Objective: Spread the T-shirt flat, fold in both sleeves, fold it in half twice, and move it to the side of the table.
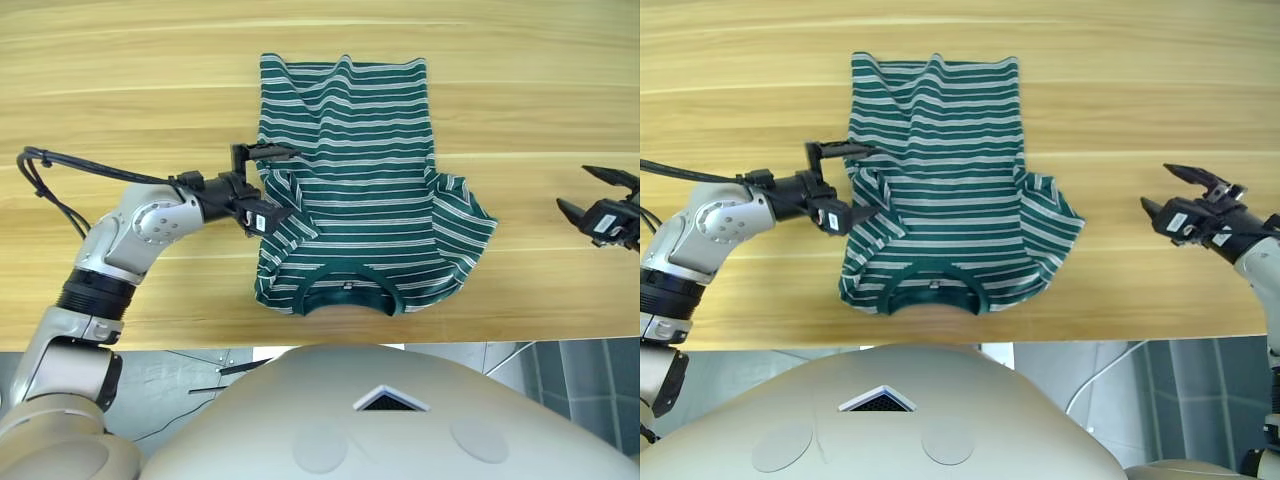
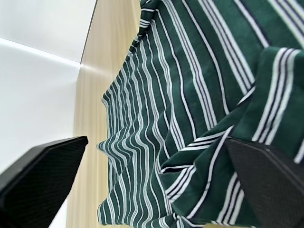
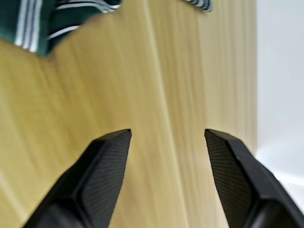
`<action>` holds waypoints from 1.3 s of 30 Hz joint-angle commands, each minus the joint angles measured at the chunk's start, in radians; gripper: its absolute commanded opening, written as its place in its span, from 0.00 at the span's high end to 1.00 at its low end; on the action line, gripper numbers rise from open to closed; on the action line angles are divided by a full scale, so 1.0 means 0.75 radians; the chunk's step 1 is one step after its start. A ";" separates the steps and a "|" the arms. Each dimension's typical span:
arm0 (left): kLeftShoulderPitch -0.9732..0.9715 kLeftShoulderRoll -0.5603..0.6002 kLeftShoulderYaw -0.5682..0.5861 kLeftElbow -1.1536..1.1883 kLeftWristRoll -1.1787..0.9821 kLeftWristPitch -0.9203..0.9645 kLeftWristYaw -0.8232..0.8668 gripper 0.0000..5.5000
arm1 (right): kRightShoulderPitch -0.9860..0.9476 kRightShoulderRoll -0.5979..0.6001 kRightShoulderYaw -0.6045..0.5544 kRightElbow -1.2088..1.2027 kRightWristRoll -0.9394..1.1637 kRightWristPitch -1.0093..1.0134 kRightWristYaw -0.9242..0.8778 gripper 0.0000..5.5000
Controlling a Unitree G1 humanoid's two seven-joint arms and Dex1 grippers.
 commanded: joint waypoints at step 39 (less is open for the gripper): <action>-0.011 -0.002 0.002 0.045 0.063 -0.039 0.080 0.02 | -0.131 0.053 0.453 0.163 -0.054 -0.052 0.014 0.89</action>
